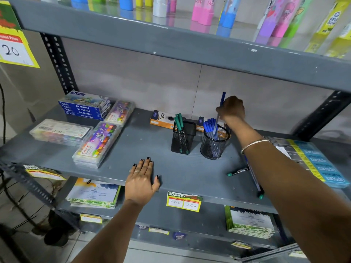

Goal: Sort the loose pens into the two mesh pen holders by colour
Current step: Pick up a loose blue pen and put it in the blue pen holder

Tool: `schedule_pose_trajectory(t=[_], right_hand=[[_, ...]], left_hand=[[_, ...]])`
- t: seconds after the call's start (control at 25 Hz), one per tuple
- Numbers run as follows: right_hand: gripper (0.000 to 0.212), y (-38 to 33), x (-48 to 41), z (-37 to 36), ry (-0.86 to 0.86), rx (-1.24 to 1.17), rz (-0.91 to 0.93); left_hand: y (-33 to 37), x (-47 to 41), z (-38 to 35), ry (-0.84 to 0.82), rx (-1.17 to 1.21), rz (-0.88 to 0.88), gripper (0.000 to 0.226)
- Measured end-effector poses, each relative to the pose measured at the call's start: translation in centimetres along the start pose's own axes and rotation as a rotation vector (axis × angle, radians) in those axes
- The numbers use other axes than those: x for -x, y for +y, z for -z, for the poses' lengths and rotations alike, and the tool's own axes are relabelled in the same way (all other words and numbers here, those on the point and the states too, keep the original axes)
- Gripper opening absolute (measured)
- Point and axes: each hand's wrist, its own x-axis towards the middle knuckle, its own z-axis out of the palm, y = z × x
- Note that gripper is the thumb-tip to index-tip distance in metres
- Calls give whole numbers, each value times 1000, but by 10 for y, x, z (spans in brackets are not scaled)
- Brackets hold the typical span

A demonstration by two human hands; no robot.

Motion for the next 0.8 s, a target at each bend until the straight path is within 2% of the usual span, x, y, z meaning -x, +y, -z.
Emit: schedule_pose_trajectory(t=[0.16, 0.28, 0.4, 0.52, 0.64, 0.72, 0.8], right_hand=[[30, 11, 10, -19, -195, 188, 62], [26, 21, 22, -37, -217, 231, 135], [31, 30, 26, -47, -215, 221, 172], [37, 36, 16, -36, -199, 103, 73], [34, 55, -1, -13, -71, -69, -57], [28, 83, -6, 2, 0, -55, -139], [22, 115, -4, 3, -54, 32, -194]], left_hand=[[-1, 1, -2, -5, 22, 4, 63], [-1, 0, -1, -17, 21, 1, 63], [-2, 0, -2, -20, 24, -4, 63], [-2, 0, -2, -17, 31, -5, 65], [-2, 0, -3, -18, 32, -5, 67], [-2, 0, -4, -15, 32, -7, 69], [-2, 0, -4, -10, 37, -4, 70]])
